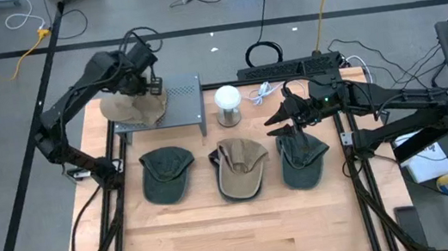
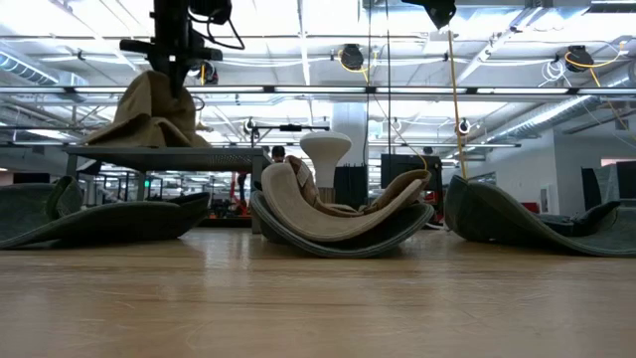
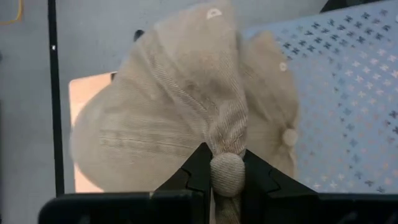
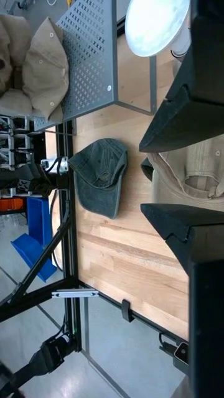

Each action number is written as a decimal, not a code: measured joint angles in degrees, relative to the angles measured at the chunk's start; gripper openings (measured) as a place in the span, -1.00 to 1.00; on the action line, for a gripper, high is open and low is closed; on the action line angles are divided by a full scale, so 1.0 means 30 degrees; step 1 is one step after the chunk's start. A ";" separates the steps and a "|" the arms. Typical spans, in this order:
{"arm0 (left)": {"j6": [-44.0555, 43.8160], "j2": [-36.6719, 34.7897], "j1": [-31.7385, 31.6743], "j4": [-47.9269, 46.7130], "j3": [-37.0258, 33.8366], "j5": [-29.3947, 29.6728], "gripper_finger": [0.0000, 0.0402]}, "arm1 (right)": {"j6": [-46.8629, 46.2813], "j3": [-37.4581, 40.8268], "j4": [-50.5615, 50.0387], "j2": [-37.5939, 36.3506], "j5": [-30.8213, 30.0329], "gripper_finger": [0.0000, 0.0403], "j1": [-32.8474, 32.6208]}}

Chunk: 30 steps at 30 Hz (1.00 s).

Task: Pick & Place hat
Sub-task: Stack the right brown cap on the brown cap on the shelf

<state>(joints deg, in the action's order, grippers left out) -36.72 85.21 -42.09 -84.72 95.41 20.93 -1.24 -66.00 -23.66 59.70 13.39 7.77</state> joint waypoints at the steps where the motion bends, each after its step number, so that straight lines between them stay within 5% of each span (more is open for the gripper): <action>1: -0.0131 0.0001 0.0093 0.0253 -0.0151 -0.0030 -0.79 | -0.0004 0.0000 0.0000 0.0000 0.0000 -0.31 0.0000; 23: -0.2075 -0.0003 0.1550 0.4928 -0.5639 -0.0324 -0.79 | 0.0125 0.0000 0.0015 0.0000 -0.0015 -0.31 0.0000; 30: -0.2823 0.0001 0.1428 0.5067 -0.6247 -0.0409 -0.48 | 0.0140 0.0000 0.0015 0.0000 -0.0015 -0.31 0.0003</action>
<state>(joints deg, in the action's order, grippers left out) -45.19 85.21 -37.80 -69.52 76.67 19.70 -0.82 -66.00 -23.62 59.70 13.34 7.78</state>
